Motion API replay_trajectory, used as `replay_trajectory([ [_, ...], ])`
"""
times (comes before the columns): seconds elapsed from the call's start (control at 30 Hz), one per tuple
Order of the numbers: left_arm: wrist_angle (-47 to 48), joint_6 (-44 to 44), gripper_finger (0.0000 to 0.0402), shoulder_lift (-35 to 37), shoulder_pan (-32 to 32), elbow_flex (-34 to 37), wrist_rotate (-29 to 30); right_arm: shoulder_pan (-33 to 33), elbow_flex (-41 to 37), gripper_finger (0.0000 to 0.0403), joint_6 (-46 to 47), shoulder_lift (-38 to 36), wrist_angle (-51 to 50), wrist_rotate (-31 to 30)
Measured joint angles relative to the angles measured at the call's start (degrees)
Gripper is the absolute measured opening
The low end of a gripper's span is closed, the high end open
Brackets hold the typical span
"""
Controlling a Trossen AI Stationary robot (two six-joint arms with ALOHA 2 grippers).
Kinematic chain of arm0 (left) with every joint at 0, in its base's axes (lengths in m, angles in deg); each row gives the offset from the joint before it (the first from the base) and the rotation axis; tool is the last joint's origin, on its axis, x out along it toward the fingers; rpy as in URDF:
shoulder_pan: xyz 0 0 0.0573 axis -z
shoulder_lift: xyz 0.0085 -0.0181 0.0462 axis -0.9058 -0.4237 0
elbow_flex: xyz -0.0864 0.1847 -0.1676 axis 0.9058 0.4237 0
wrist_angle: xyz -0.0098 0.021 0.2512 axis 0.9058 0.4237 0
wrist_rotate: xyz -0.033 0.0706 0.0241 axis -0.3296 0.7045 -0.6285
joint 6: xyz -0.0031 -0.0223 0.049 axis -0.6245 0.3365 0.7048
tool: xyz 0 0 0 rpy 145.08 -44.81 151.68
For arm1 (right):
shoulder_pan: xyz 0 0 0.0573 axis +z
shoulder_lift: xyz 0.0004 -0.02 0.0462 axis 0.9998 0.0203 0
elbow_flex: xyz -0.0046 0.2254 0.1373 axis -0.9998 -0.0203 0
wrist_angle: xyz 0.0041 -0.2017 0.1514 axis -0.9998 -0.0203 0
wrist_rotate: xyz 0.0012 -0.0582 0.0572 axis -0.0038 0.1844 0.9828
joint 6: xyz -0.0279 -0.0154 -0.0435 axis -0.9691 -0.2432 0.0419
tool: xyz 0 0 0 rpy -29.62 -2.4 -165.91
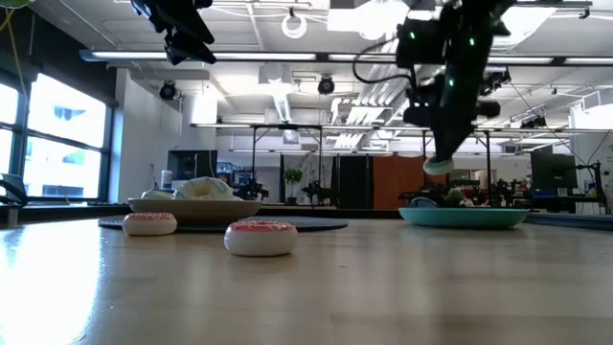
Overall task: Pick & Place donuts
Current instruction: Put the top small green donut on the green plate, then put the small yellow donut on the green plate
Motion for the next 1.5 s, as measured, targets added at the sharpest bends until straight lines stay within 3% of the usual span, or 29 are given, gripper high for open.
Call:
replay_trajectory([
  [0.3, -0.02, 0.02, 0.0208, 0.0, 0.0, 0.04, 0.0, -10.89, -17.86, 0.0013, -3.32, -1.87, 36.98, 8.68],
  [0.4, 0.0, -0.12, 0.0208, 0.0, 0.0, 0.04, -0.02, -12.23, -20.74, 0.0013, -4.76, -1.67, 41.68, 7.25],
  [0.5, 0.0, -1.45, 0.0208, 0.0, 0.0, 0.04, -0.02, -12.59, -22.08, 0.0011, -4.64, -1.67, 41.94, 5.38],
  [0.67, -0.02, -2.91, 0.0208, 0.0, 0.0, 0.04, -0.04, -12.53, -23.16, 0.0021, -9.02, -1.67, 41.67, 7.78],
  [0.97, -0.83, -3.15, 0.0208, 0.0, 0.0, 0.04, -0.05, -12.44, -23.35, 0.0089, -12.09, -1.67, 42.24, 6.34],
  [1.2, -1.08, -3.15, 0.0208, 0.0, 0.0, 0.04, -0.07, -12.46, -23.35, 0.0139, -11.86, -2.44, 41.33, 11.62],
  [1.5, -1.22, -3.14, 0.0208, 0.0, -0.01, 0.04, -0.07, -9.02, -23.33, 0.0139, -9.34, -12.36, 32.31, 20.9],
])
